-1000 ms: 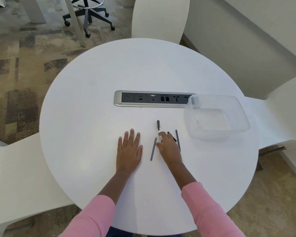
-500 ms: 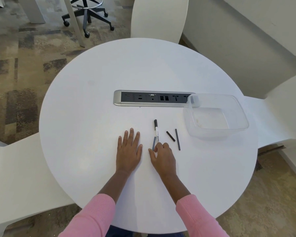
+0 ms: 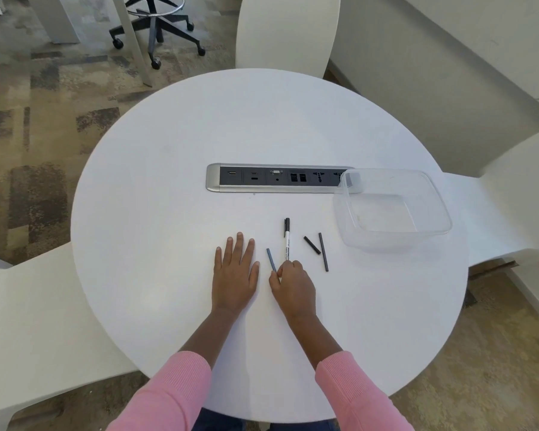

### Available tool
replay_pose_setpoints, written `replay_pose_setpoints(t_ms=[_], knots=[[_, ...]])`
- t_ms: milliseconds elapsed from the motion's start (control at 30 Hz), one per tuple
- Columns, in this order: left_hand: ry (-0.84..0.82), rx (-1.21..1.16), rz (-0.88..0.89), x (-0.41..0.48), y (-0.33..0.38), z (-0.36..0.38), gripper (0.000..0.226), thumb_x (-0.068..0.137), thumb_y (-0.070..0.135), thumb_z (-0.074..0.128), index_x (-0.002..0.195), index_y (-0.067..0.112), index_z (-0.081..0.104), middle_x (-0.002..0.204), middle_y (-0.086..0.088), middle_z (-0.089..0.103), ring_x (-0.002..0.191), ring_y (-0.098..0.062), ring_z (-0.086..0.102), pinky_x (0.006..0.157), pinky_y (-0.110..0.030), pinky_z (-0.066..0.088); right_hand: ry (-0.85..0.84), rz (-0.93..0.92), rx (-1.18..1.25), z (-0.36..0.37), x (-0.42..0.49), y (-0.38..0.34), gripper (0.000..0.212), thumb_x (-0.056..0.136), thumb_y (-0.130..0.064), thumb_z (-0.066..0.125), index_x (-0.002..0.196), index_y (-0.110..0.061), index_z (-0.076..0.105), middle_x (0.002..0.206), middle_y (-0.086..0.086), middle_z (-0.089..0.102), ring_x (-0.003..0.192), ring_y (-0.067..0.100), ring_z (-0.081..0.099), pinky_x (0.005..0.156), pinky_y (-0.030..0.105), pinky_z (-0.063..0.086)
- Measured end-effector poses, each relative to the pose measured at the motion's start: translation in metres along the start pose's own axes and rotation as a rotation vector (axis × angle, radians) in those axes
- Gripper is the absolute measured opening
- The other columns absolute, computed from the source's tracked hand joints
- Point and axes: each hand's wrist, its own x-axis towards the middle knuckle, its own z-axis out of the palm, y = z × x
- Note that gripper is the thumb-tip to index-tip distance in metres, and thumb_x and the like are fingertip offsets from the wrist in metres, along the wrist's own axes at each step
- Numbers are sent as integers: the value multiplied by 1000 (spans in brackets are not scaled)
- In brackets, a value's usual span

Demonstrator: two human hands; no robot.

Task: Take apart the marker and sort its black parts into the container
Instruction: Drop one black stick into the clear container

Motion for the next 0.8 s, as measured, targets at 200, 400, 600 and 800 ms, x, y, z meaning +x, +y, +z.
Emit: replay_pose_setpoints(t_ms=[200, 400, 600, 800], knots=[[-10, 3, -10, 0, 3, -4, 47, 89, 19, 52, 134, 7, 45, 143, -19, 41, 131, -39, 38, 108, -55, 27, 28, -41, 97, -15, 1, 8, 21, 89, -20, 47, 90, -2, 56, 98, 16, 59, 83, 31, 58, 71, 38, 46], [-6, 11, -55, 0, 10, -6, 48, 84, 12, 60, 130, 4, 49, 140, -24, 43, 129, -44, 39, 104, -60, 29, 146, -63, 142, -55, 9, 36, 14, 86, -19, 56, 86, -5, 59, 94, 11, 62, 79, 24, 61, 66, 30, 41], [-57, -20, -95, 7, 27, 0, 49, 95, 21, 41, 141, 9, 30, 153, -16, 21, 142, -34, 14, 116, -48, 8, 270, -73, 91, -110, 32, 71, 12, 84, -18, 59, 82, -6, 60, 87, 11, 62, 70, 14, 53, 60, 24, 33], [-40, -70, -103, 24, 66, -2, 46, 93, 17, 48, 137, 5, 39, 148, -23, 30, 137, -41, 27, 112, -52, 21, 286, -59, 88, -161, 71, 106, 14, 85, -19, 58, 80, -6, 60, 85, 10, 61, 67, 14, 49, 60, 26, 33]])
